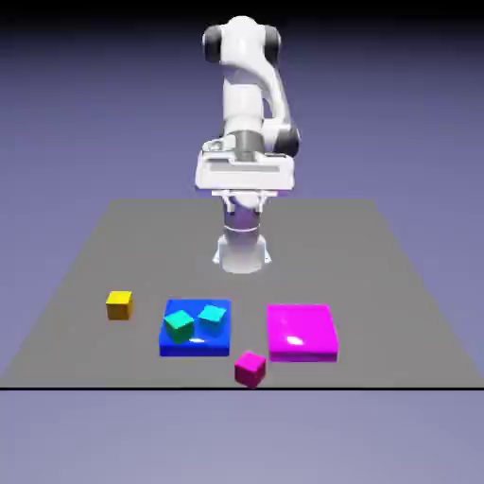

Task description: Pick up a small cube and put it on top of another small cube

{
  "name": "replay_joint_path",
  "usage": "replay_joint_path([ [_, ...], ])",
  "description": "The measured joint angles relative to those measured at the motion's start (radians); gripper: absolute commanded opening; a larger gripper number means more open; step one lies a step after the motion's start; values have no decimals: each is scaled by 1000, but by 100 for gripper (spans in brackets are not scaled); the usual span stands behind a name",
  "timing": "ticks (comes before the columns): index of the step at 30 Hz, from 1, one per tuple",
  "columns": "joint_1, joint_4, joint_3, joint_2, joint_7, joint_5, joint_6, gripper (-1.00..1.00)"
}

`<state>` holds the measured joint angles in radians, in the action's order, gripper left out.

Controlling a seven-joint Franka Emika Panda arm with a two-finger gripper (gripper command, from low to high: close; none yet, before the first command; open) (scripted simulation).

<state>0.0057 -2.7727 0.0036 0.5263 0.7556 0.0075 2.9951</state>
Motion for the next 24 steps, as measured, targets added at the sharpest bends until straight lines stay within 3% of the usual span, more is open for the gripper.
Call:
replay_joint_path([
  [24,-126,742,71,-870,290,150,-833,0],
])
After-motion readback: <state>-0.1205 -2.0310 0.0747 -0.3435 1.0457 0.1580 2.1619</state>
